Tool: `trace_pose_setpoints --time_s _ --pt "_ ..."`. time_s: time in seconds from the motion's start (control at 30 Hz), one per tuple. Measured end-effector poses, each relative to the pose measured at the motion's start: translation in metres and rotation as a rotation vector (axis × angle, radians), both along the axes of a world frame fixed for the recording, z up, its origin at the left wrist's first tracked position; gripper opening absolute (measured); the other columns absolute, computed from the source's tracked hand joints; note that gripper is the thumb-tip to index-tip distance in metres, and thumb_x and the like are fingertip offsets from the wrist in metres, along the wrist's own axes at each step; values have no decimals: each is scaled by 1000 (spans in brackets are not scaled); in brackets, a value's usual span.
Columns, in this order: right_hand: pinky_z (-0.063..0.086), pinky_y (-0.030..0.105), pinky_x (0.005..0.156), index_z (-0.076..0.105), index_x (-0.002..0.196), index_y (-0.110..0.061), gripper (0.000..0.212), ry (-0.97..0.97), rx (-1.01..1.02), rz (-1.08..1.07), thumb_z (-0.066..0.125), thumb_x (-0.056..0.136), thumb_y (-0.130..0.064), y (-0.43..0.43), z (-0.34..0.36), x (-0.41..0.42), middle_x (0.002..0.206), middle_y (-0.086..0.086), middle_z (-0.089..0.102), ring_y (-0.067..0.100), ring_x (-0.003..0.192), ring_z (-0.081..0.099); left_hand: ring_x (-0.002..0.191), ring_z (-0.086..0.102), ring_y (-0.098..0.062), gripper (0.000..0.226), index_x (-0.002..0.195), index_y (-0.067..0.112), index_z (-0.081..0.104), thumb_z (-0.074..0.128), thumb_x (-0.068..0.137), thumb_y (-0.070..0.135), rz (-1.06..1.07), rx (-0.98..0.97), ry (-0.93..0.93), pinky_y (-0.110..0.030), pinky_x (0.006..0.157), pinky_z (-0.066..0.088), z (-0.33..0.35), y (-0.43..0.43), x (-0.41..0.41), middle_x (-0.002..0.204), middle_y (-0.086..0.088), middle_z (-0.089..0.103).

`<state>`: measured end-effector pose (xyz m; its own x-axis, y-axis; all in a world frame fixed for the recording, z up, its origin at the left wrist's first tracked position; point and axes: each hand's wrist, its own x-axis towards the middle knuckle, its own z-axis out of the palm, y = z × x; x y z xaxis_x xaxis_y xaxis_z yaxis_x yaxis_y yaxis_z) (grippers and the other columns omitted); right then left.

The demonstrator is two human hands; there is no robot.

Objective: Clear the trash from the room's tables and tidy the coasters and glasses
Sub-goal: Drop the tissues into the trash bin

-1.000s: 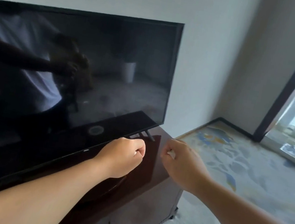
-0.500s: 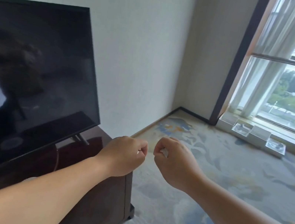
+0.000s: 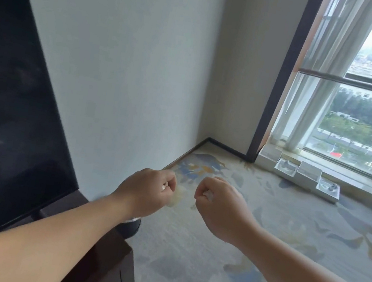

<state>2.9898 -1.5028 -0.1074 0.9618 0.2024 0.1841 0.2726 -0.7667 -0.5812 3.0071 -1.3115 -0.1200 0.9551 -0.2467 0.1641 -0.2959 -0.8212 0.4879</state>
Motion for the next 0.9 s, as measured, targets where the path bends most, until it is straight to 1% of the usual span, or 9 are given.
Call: trace_pose_setpoints --time_s 0.1,0.2,0.37,0.47,0.6,0.77,0.9 --pt "41 21 61 56 74 -28 17 -6 -6 -13 45 81 -17 -4 5 44 87 -14 55 2 76 49 47 45 -6 15 76 31 54 44 81 21 -1 -6 -2 -23 45 29 2 3 49 48 11 50" --pt "42 23 60 55 73 -28 18 19 -11 25 44 81 -16 -7 1 86 87 -13 54 3 75 50 47 45 -8 14 77 31 54 44 82 21 24 -2 21 -24 46 31 -3 3 92 50 9 51" --pt "35 20 57 55 74 -29 16 34 -31 101 45 80 -18 -17 -18 169 86 -14 54 0 76 48 54 49 -8 11 80 31 54 45 82 24 128 21 71 -24 48 33 -23 -3 159 55 9 53" --pt "35 18 59 53 72 -29 16 46 -42 195 45 79 -18 -28 -28 225 84 -15 53 -1 77 46 58 53 -11 12 80 32 53 43 81 26 229 32 89 -25 50 37 -33 -10 197 60 7 57" --pt "31 17 57 51 70 -31 18 63 -42 299 42 79 -18 -41 -29 296 82 -16 53 -2 75 46 61 55 -12 12 77 34 51 41 79 27 356 37 132 -29 53 42 -38 -24 239 65 6 60" --pt "33 19 56 52 74 -32 17 103 -31 434 43 81 -18 -33 -30 364 86 -15 52 1 75 48 63 53 -8 12 88 40 47 43 84 29 431 59 148 -27 52 38 -40 -25 277 67 6 56" --pt "33 19 57 53 88 -32 17 158 -32 532 44 80 -19 -3 -43 404 91 -17 50 -1 78 48 62 52 -8 13 89 40 46 45 85 27 529 67 141 -26 51 33 -46 -5 298 65 7 55"
